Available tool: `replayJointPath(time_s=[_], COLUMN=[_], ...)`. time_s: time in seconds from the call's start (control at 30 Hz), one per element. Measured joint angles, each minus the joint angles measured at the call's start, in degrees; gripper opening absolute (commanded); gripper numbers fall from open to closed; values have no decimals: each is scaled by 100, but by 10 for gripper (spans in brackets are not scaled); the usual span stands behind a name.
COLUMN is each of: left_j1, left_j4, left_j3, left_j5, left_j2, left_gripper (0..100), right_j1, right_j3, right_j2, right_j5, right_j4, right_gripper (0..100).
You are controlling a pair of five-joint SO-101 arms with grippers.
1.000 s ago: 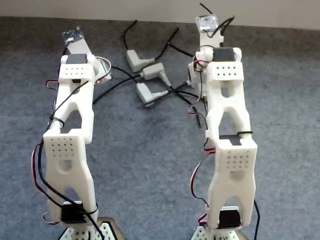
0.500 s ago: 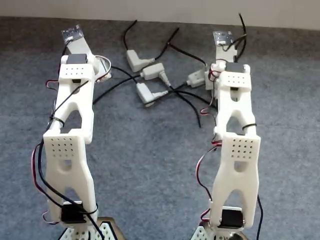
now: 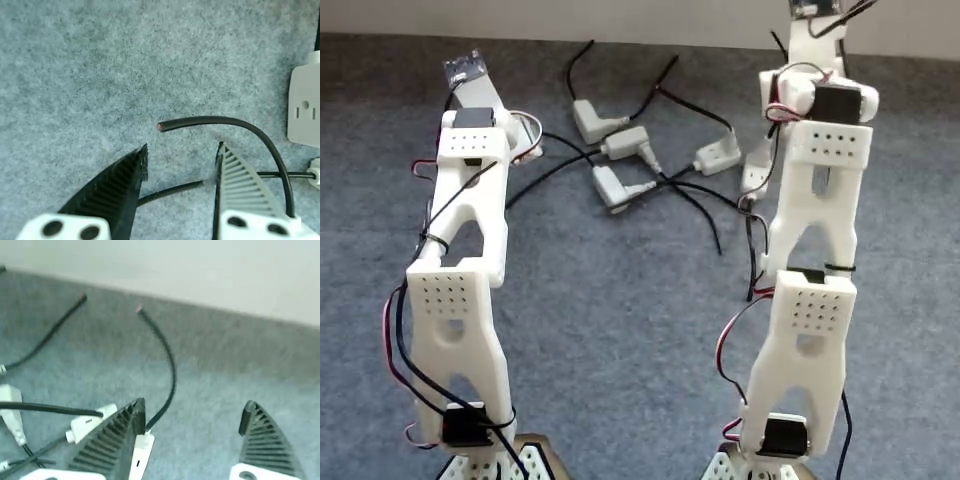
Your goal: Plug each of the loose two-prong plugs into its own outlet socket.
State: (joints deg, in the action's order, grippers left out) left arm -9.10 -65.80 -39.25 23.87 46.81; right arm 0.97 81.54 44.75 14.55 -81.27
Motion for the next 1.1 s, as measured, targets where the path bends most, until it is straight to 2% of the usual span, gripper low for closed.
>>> replayJointPath(time_s=[0.1, 0.23, 0.4, 0.63, 0.83, 1.1], left_j1=[0, -53, -53, -53, -53, -53], left_j4=[0, -185, -1055, -2699, -3235, -3288], left_j3=[-229, -905, -2233, -5160, -5371, -5451], left_j5=[0, 0, 0, 0, 0, -18], left_j2=[0, 0, 0, -132, -1732, -4431], left_gripper=[225, 227, 228, 228, 228, 229], right_j1=[-35, -62, -378, -510, -527, -519], right_j3=[888, 1257, 1275, 1292, 1407, 1415], right_j2=[-114, -580, -1495, -2831, -3982, -5301], right_j5=[0, 18, 18, 18, 18, 18], right_j4=[-352, -475, -492, -492, -923, -1213], right_gripper=[283, 283, 283, 283, 283, 283])
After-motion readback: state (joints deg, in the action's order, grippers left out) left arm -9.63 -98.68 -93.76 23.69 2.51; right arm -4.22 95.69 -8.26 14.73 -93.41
